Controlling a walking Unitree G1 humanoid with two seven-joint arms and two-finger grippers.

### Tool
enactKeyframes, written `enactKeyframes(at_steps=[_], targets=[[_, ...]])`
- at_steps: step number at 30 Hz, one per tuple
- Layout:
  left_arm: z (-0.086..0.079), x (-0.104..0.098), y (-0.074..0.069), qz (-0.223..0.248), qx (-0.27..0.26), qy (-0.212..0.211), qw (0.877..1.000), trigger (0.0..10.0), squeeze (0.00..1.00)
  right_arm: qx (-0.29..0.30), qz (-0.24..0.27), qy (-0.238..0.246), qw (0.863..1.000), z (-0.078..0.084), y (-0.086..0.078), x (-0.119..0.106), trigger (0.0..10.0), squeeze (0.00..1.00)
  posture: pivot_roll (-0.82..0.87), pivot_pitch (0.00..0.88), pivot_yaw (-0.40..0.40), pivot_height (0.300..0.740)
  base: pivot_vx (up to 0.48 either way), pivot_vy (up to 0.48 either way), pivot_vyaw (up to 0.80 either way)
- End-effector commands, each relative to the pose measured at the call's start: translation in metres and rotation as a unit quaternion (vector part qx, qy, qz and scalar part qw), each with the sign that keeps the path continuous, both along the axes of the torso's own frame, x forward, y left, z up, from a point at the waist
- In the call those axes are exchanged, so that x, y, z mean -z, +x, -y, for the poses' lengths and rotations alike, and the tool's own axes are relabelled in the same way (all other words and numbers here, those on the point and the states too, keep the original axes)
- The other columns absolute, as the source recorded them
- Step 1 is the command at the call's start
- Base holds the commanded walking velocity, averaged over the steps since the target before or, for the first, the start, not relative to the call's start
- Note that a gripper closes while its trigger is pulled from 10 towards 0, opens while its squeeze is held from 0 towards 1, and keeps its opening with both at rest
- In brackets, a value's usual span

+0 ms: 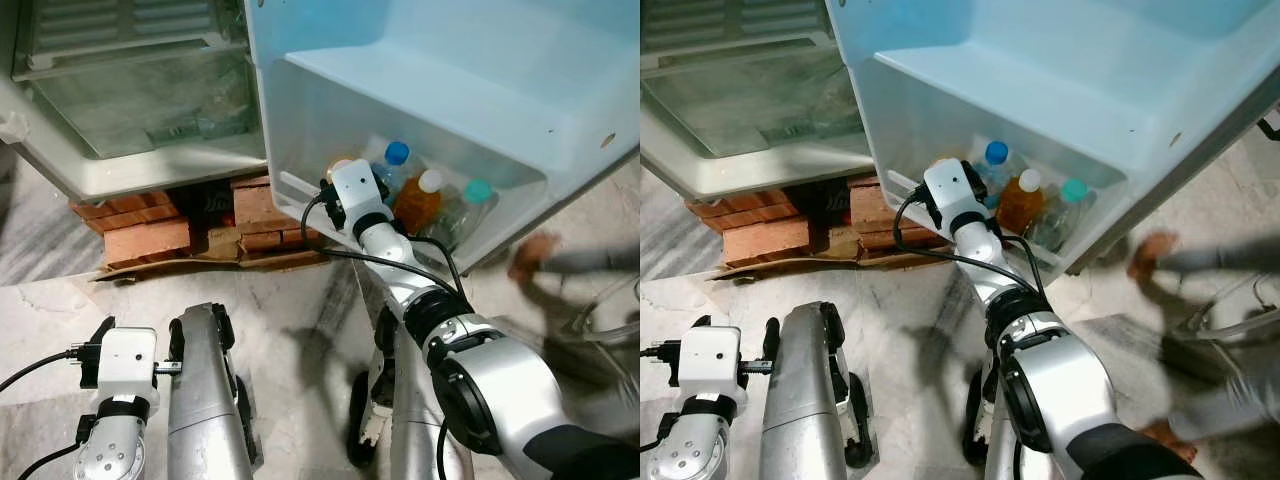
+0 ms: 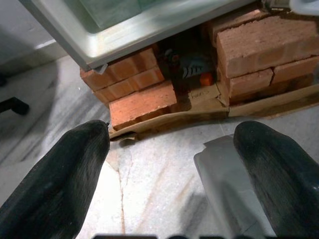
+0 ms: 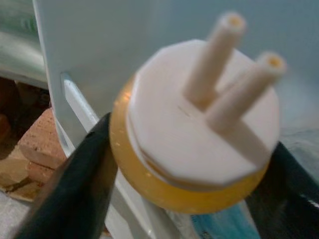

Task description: Restocking fridge

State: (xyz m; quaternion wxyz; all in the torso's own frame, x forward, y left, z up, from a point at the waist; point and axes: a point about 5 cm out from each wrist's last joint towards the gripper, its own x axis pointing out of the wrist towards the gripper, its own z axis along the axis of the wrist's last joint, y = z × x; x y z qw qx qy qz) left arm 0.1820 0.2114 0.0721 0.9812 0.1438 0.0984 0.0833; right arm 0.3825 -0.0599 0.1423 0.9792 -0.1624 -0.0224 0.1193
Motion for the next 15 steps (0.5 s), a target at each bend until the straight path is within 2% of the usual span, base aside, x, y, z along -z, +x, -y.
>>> enactKeyframes(at_steps=[1, 8, 10, 15], targets=[[-0.006, 0.007, -0.004, -0.015, -0.011, 0.004, 1.000, 10.0, 0.00, 0.017, -0.016, 0.009, 1.000, 0.010, -0.001, 0.009, 10.0, 1.00, 0.15, 0.317, -0.055, 0.505, 0.000, 0.000, 0.00], [-0.012, 0.006, 0.003, -0.008, -0.017, 0.015, 1.000, 10.0, 0.00, 0.034, 0.024, 0.034, 0.999, 0.017, 0.004, -0.008, 10.0, 1.00, 0.15, 0.294, -0.054, 0.505, 0.000, 0.000, 0.00], [-0.014, 0.006, 0.007, -0.006, -0.018, 0.017, 1.000, 10.0, 0.00, 0.037, 0.041, 0.055, 0.997, 0.019, 0.006, -0.015, 10.0, 1.00, 0.15, 0.283, -0.053, 0.505, 0.000, 0.000, 0.00], [-0.016, 0.007, 0.011, -0.003, -0.018, 0.019, 1.000, 10.0, 0.00, 0.037, 0.057, 0.071, 0.995, 0.019, 0.007, -0.023, 10.0, 1.00, 0.15, 0.268, -0.051, 0.505, 0.000, 0.000, 0.00]])
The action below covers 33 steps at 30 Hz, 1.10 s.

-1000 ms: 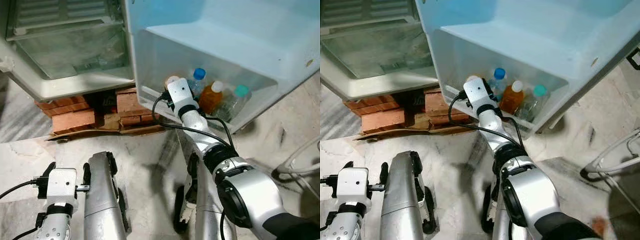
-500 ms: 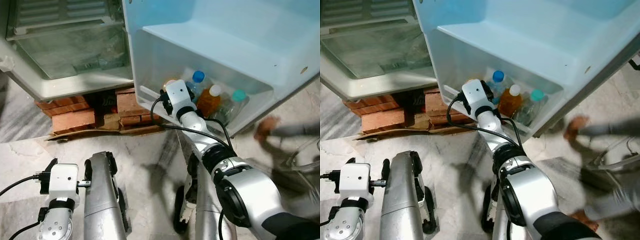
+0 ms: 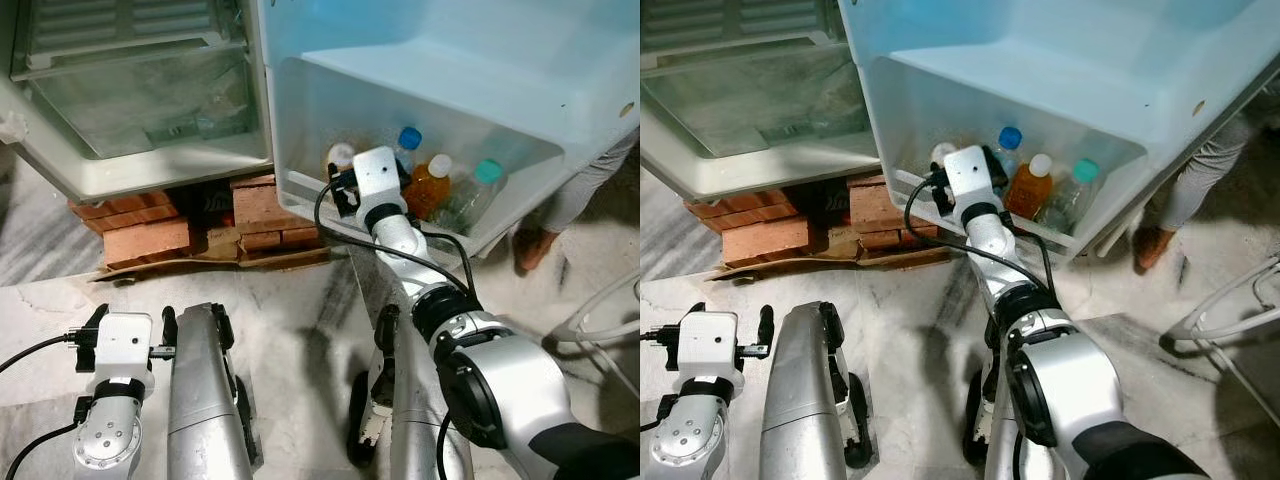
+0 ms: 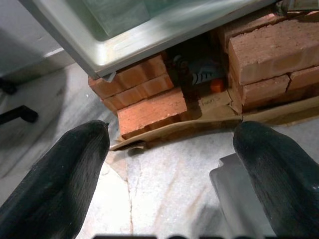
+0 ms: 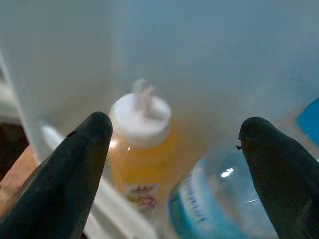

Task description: Restocking fridge

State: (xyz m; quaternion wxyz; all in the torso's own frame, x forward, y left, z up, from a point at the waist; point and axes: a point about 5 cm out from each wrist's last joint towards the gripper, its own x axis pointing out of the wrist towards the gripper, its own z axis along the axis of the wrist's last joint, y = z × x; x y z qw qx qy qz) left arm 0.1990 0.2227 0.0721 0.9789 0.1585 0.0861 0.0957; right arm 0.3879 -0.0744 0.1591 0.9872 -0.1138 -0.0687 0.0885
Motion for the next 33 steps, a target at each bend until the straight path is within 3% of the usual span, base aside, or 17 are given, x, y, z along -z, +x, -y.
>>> enactKeyframes(at_steps=[1, 10, 16, 17, 23, 29, 33], targets=[[-0.005, 0.007, -0.005, -0.015, -0.009, 0.003, 1.000, 10.0, 0.00, 0.014, 0.014, 0.019, 1.000, 0.005, 0.002, -0.007, 10.0, 1.00, 0.15, 0.262, -0.050, 0.505, 0.000, 0.000, 0.00], [-0.013, 0.005, 0.001, -0.005, -0.015, 0.013, 1.000, 10.0, 0.00, 0.013, 0.025, 0.043, 0.999, 0.016, -0.002, -0.003, 10.0, 1.00, 0.15, 0.208, -0.053, 0.505, 0.000, 0.000, 0.00], [-0.015, 0.001, 0.011, 0.002, 0.001, 0.006, 1.000, 10.0, 0.00, -0.026, 0.022, 0.059, 0.998, 0.022, -0.025, 0.020, 10.0, 1.00, 0.14, 0.153, -0.050, 0.505, 0.000, 0.000, 0.00], [-0.014, -0.001, 0.014, 0.013, 0.002, 0.003, 1.000, 10.0, 0.00, -0.034, 0.010, 0.078, 0.996, 0.027, -0.041, 0.032, 10.0, 0.00, 0.12, 0.131, -0.050, 0.505, 0.000, 0.000, 0.00], [-0.007, 0.001, 0.016, 0.024, -0.001, -0.014, 1.000, 10.0, 0.00, -0.059, -0.009, 0.100, 0.993, 0.037, -0.070, 0.053, 10.0, 0.00, 0.09, 0.091, -0.018, 0.515, 0.000, 0.000, 0.00], [0.003, 0.007, 0.010, 0.014, 0.014, -0.028, 0.999, 10.0, 0.00, -0.051, -0.011, 0.090, 0.995, 0.043, -0.080, 0.063, 10.0, 0.00, 0.08, 0.060, -0.005, 0.545, 0.000, 0.000, 0.00], [0.008, 0.009, 0.002, 0.016, 0.023, -0.038, 0.999, 10.0, 0.00, -0.031, -0.030, 0.088, 0.995, 0.058, -0.092, 0.077, 10.0, 0.00, 0.08, 0.032, -0.010, 0.565, 0.000, 0.000, 0.00]])
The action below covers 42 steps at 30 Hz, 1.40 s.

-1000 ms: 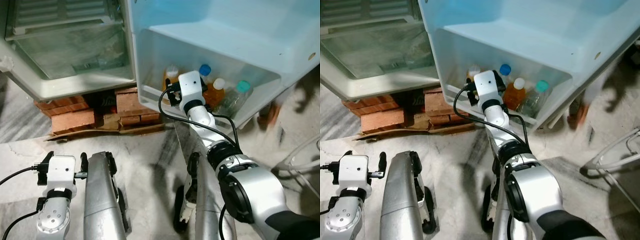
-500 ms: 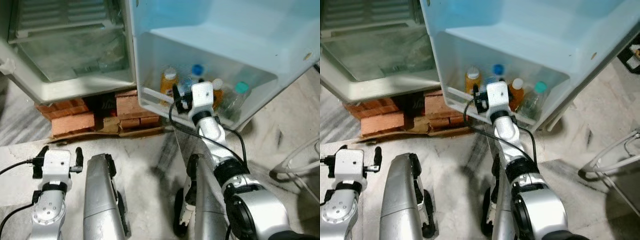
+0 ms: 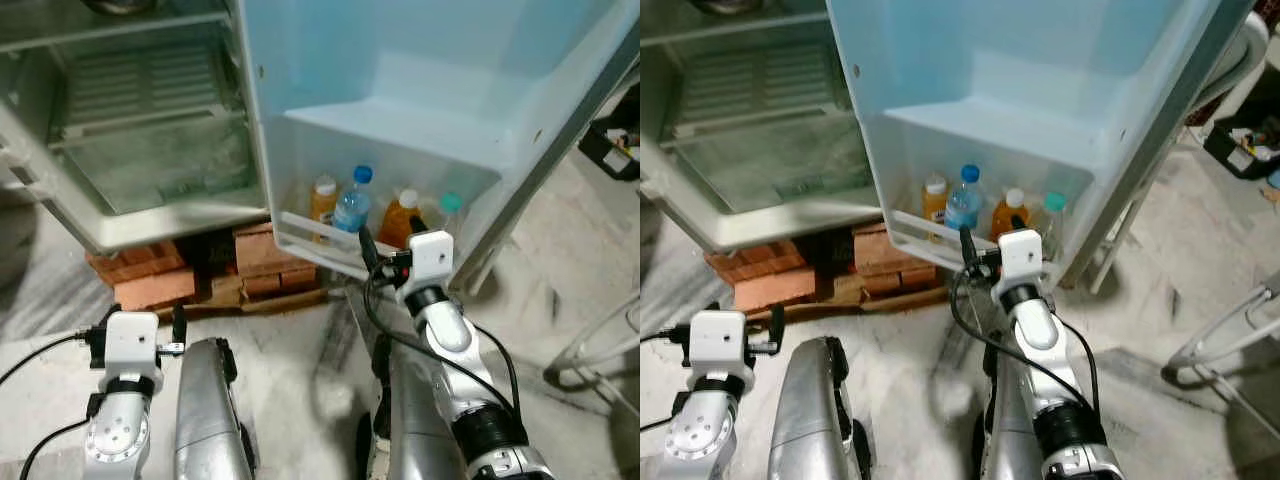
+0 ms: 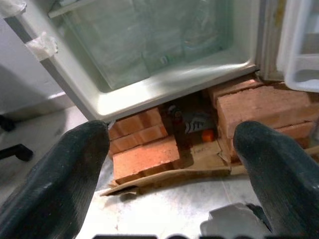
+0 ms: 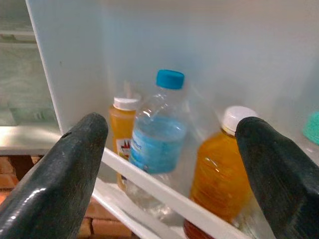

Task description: Restocking fridge

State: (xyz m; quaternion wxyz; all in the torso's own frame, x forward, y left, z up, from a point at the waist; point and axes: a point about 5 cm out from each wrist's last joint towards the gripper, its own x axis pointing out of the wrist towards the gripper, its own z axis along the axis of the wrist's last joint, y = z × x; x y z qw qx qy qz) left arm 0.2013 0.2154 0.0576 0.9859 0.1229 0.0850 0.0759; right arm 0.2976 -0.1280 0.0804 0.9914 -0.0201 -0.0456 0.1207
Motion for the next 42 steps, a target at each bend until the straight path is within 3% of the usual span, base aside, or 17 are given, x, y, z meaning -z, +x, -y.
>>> enactKeyframes(at_steps=[1, 4, 5, 7, 14, 19, 29, 38, 40, 42], targets=[[0.001, -0.006, 0.000, 0.015, 0.006, -0.001, 1.000, 10.0, 0.00, 0.004, 0.004, 0.000, 1.000, 0.004, -0.002, -0.002, 10.0, 0.00, 0.08, 0.032, -0.010, 0.565, 0.000, 0.000, 0.00], [0.001, -0.006, -0.001, 0.016, 0.007, -0.003, 1.000, 10.0, 0.00, 0.005, -0.001, -0.001, 1.000, 0.007, -0.006, 0.000, 10.0, 0.00, 0.08, 0.032, -0.010, 0.570, 0.000, 0.000, 0.00], [0.002, -0.006, -0.005, 0.023, 0.012, -0.007, 1.000, 10.0, 0.00, -0.002, -0.017, -0.003, 1.000, 0.017, -0.024, -0.003, 10.0, 0.00, 0.08, 0.022, -0.014, 0.580, 0.000, 0.000, 0.00], [0.004, -0.008, -0.007, 0.028, 0.022, -0.003, 0.999, 10.0, 0.00, -0.015, -0.012, 0.013, 1.000, 0.020, -0.033, -0.015, 10.0, 0.00, 0.08, 0.020, -0.015, 0.595, 0.000, 0.000, 0.00], [0.003, -0.010, -0.003, 0.035, 0.022, 0.005, 0.999, 10.0, 0.00, -0.030, 0.041, 0.031, 0.998, 0.013, -0.029, -0.052, 10.0, 0.00, 0.07, 0.016, -0.009, 0.640, 0.000, 0.000, 0.00], [0.004, -0.006, 0.000, 0.027, 0.024, 0.003, 0.999, 10.0, 0.00, -0.043, 0.045, 0.031, 0.998, 0.006, -0.029, -0.058, 10.0, 0.00, 0.06, 0.006, -0.003, 0.675, 0.000, 0.000, 0.00], [0.006, -0.002, 0.003, 0.023, 0.025, 0.004, 0.999, 10.0, 0.00, -0.043, -0.007, 0.014, 0.999, 0.013, -0.033, -0.037, 10.0, 0.00, 0.06, 0.000, -0.007, 0.740, 0.000, 0.000, 0.00], [0.010, 0.000, 0.007, 0.022, 0.033, 0.004, 0.999, 10.0, 0.00, -0.041, -0.041, 0.009, 0.998, 0.017, -0.035, -0.019, 10.0, 0.00, 0.06, 0.000, -0.012, 0.740, 0.000, 0.000, 0.00], [0.011, 0.000, 0.009, 0.023, 0.033, 0.004, 0.999, 10.0, 0.00, -0.050, -0.079, 0.004, 0.996, 0.016, -0.037, -0.009, 10.0, 0.00, 0.06, 0.000, -0.015, 0.740, 0.000, 0.000, 0.00], [0.011, 0.000, 0.010, 0.023, 0.032, 0.003, 0.999, 10.0, 0.00, -0.055, -0.085, 0.010, 0.995, 0.016, -0.039, -0.006, 10.0, 0.00, 0.06, 0.000, -0.017, 0.740, 0.000, 0.000, 0.00]])
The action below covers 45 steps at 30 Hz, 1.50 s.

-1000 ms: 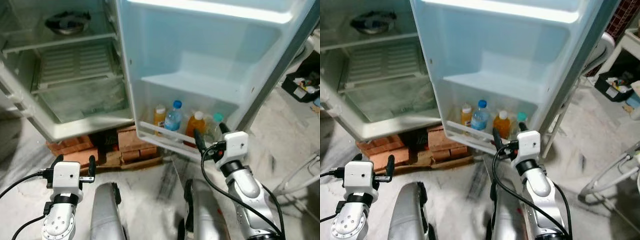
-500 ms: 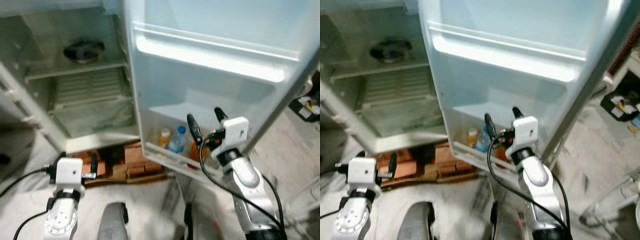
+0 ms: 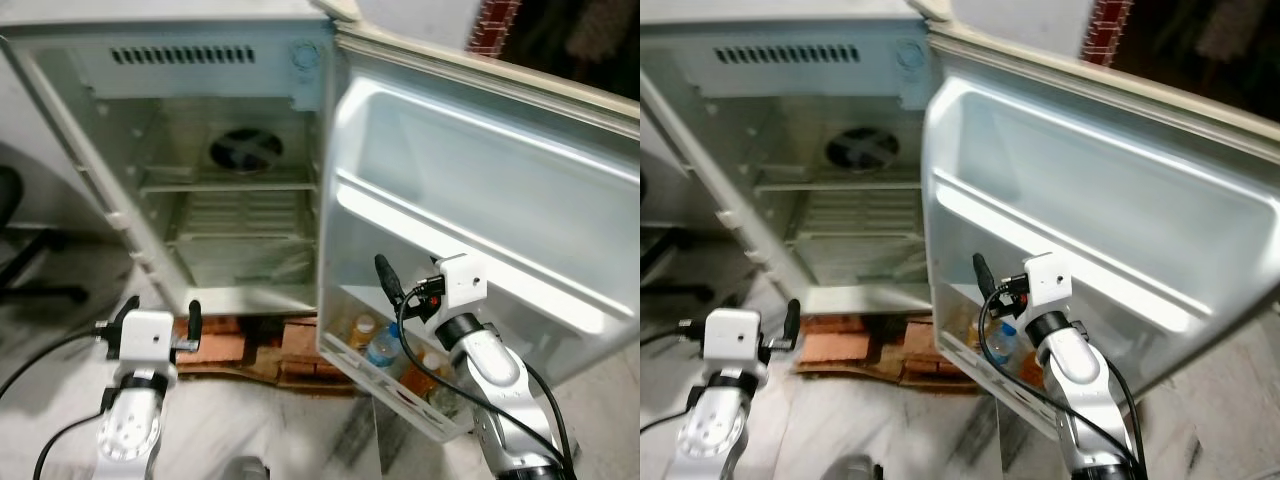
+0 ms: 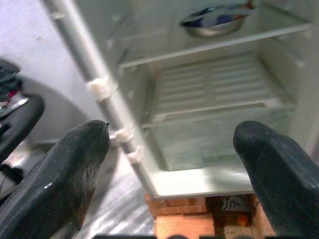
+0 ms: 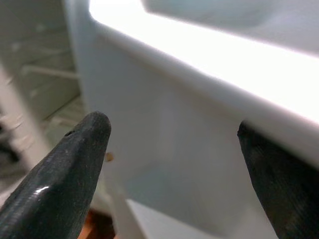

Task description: Restocking fridge

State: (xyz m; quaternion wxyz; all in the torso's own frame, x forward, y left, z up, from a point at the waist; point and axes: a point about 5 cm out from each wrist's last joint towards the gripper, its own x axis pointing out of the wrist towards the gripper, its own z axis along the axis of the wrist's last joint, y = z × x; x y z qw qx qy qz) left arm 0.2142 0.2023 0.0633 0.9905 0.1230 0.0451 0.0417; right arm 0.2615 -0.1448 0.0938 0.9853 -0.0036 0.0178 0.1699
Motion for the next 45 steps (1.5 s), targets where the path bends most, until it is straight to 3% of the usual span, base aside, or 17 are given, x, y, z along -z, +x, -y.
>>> enactKeyframes(at_steps=[1, 10, 21, 27, 35, 38, 40, 45], targets=[[-0.002, 0.006, -0.003, -0.013, -0.007, 0.004, 1.000, 10.0, 0.00, -0.006, -0.025, 0.000, 1.000, -0.001, -0.003, 0.010, 10.0, 0.00, 0.06, 0.000, -0.017, 0.740, 0.000, 0.000, 0.00], [0.003, 0.009, -0.002, -0.014, -0.006, -0.001, 1.000, 10.0, 0.00, -0.010, -0.053, -0.013, 0.998, 0.000, -0.007, 0.021, 10.0, 0.00, 0.05, 0.000, -0.018, 0.740, -0.083, 0.000, 0.00], [-0.002, 0.000, 0.012, 0.007, -0.012, 0.007, 1.000, 10.0, 0.00, -0.024, -0.024, -0.004, 0.999, -0.012, 0.013, 0.009, 10.0, 0.00, 0.06, 0.019, -0.023, 0.740, -0.289, 0.000, 0.00], [-0.002, 0.001, 0.011, 0.008, -0.014, 0.008, 1.000, 10.0, 0.00, -0.017, -0.015, -0.025, 0.999, -0.012, 0.017, 0.009, 10.0, 0.00, 0.06, 0.019, -0.019, 0.740, -0.276, 0.000, 0.00], [-0.002, 0.001, 0.013, 0.008, -0.012, 0.011, 1.000, 10.0, 0.00, -0.026, -0.022, -0.018, 0.999, -0.016, 0.017, 0.012, 10.0, 0.00, 0.06, 0.020, -0.013, 0.740, -0.260, 0.000, 0.00], [-0.002, 0.001, 0.014, 0.007, -0.009, 0.012, 1.000, 10.0, 0.00, -0.008, -0.004, -0.045, 0.999, -0.013, 0.021, 0.010, 10.0, 0.00, 0.05, 0.020, -0.010, 0.740, -0.250, 0.000, 0.00], [-0.001, 0.001, 0.014, 0.007, -0.007, 0.011, 1.000, 10.0, 0.00, -0.010, -0.011, -0.015, 1.000, -0.011, 0.024, 0.010, 10.0, 0.00, 0.05, 0.020, -0.008, 0.740, -0.253, 0.000, 0.00], [0.000, 0.002, 0.014, 0.007, -0.003, 0.008, 1.000, 10.0, 0.00, 0.037, 0.002, -0.058, 0.998, -0.001, 0.031, 0.009, 10.0, 0.00, 0.05, 0.022, -0.005, 0.740, 0.000, 0.000, 0.00]])
